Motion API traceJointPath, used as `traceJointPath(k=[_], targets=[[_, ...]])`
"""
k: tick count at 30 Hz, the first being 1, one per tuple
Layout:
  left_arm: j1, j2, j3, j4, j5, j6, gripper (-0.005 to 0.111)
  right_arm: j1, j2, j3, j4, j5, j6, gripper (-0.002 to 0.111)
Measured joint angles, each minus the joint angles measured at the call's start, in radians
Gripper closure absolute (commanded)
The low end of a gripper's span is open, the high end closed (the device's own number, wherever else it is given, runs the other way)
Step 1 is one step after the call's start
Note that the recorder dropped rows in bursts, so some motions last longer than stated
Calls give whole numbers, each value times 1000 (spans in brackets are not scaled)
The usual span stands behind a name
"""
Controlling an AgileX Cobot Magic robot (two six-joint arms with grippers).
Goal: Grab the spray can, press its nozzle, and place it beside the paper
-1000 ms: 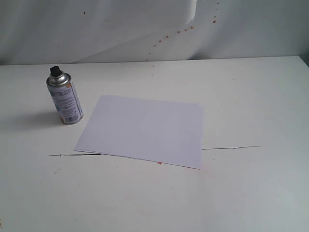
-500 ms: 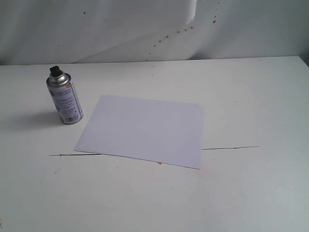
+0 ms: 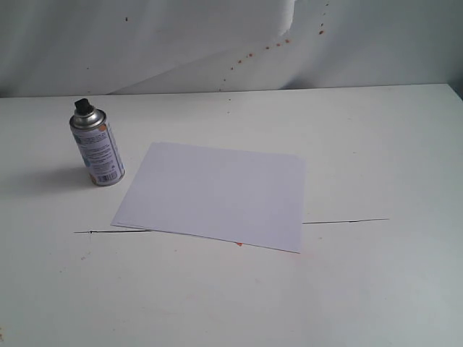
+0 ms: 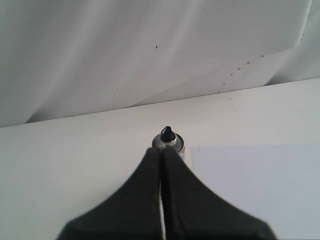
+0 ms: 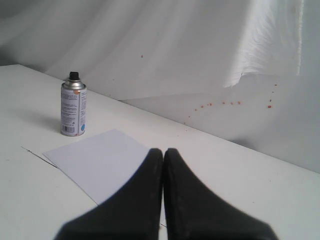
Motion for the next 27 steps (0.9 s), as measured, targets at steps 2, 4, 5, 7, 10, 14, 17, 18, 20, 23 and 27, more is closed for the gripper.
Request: traceJointPath(k=[2, 4, 5, 7, 10, 14, 17, 18, 20, 23, 27], targets=[[0, 0, 0, 19, 0, 0, 107, 0, 0, 0, 0, 0, 0, 108], [0, 0, 0, 40, -15, 0, 107, 0, 0, 0, 0, 0, 0, 108], [0, 0, 0, 52, -28, 0, 107, 0, 0, 0, 0, 0, 0, 108], [0, 0, 0, 71, -53, 0, 107, 0, 0, 0, 0, 0, 0, 108], [25, -6, 0, 82, -82, -2, 107, 0, 0, 0, 0, 0, 0, 108], [133, -59, 30, 82, -102, -50, 107, 0, 0, 0, 0, 0, 0, 108], [188, -142, 108, 82, -124, -108, 107, 0, 0, 0, 0, 0, 0, 108], [192, -152, 120, 82, -131, -116, 107, 0, 0, 0, 0, 0, 0, 108], [196, -171, 149, 82, -147, -125, 107, 0, 0, 0, 0, 0, 0, 108], [197, -173, 165, 82, -161, -129, 107, 0, 0, 0, 0, 0, 0, 108], [197, -173, 165, 69, -167, -129, 107, 0, 0, 0, 0, 0, 0, 108]])
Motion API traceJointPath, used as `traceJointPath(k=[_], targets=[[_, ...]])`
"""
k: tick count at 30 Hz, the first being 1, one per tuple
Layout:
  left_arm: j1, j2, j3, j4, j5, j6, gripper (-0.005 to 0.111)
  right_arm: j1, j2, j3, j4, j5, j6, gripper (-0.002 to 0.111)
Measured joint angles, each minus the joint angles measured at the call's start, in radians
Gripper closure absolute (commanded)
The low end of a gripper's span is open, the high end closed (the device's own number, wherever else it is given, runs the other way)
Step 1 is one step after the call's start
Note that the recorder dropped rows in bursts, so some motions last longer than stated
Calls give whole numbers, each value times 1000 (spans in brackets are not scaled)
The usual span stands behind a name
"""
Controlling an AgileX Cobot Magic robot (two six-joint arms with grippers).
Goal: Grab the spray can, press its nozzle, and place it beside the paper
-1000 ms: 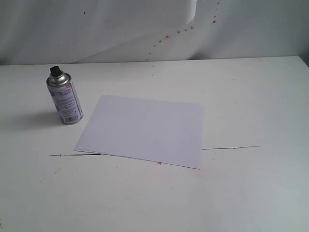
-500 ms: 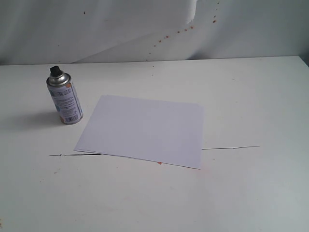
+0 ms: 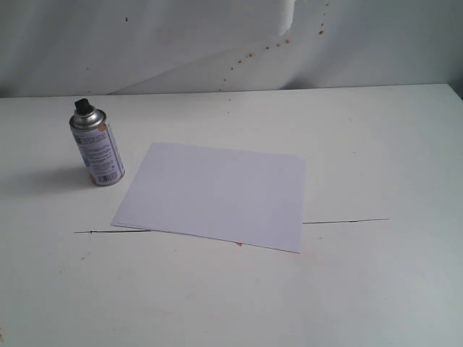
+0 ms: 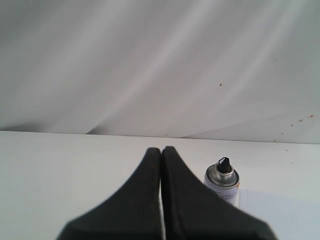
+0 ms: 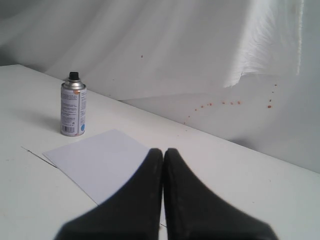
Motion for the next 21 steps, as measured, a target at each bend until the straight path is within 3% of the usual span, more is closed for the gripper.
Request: traceJointPath(k=[8, 15, 21], targets=[[0, -71, 86, -42, -15, -1, 107, 0, 0, 0, 0, 0, 0, 108], [0, -247, 290, -124, -134, 44, 107, 0, 0, 0, 0, 0, 0, 108], [0, -376, 444, -180, -151, 86, 107, 0, 0, 0, 0, 0, 0, 108]])
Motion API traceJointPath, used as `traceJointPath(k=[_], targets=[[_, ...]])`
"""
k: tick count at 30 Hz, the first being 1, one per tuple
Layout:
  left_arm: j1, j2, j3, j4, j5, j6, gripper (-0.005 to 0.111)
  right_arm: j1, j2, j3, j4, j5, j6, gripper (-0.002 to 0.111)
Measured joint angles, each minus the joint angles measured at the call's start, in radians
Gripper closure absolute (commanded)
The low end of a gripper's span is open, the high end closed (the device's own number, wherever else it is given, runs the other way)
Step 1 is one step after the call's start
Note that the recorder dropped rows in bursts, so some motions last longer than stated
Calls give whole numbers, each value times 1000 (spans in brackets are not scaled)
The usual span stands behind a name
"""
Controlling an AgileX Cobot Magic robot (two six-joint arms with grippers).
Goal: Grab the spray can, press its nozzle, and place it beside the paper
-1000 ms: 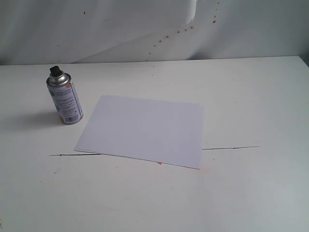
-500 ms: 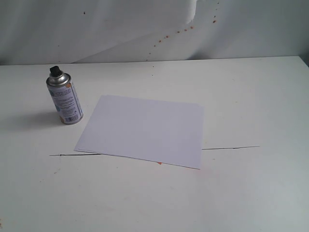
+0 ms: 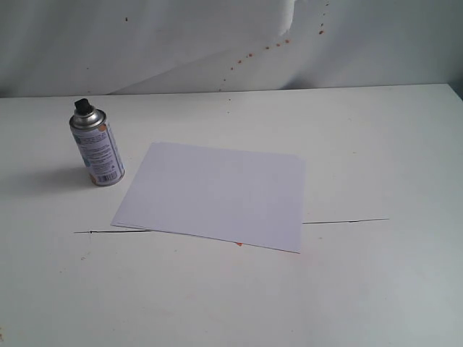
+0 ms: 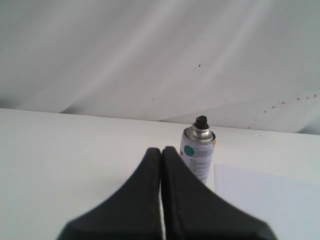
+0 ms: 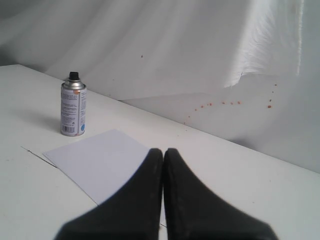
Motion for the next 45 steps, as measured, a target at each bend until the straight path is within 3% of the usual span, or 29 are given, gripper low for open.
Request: traceJointPath(k=[19, 45], targets=[[0, -196, 252, -6, -4, 6, 107, 0, 0, 0, 0, 0, 0, 108], [0, -196, 261, -6, 7, 37, 107, 0, 0, 0, 0, 0, 0, 108]])
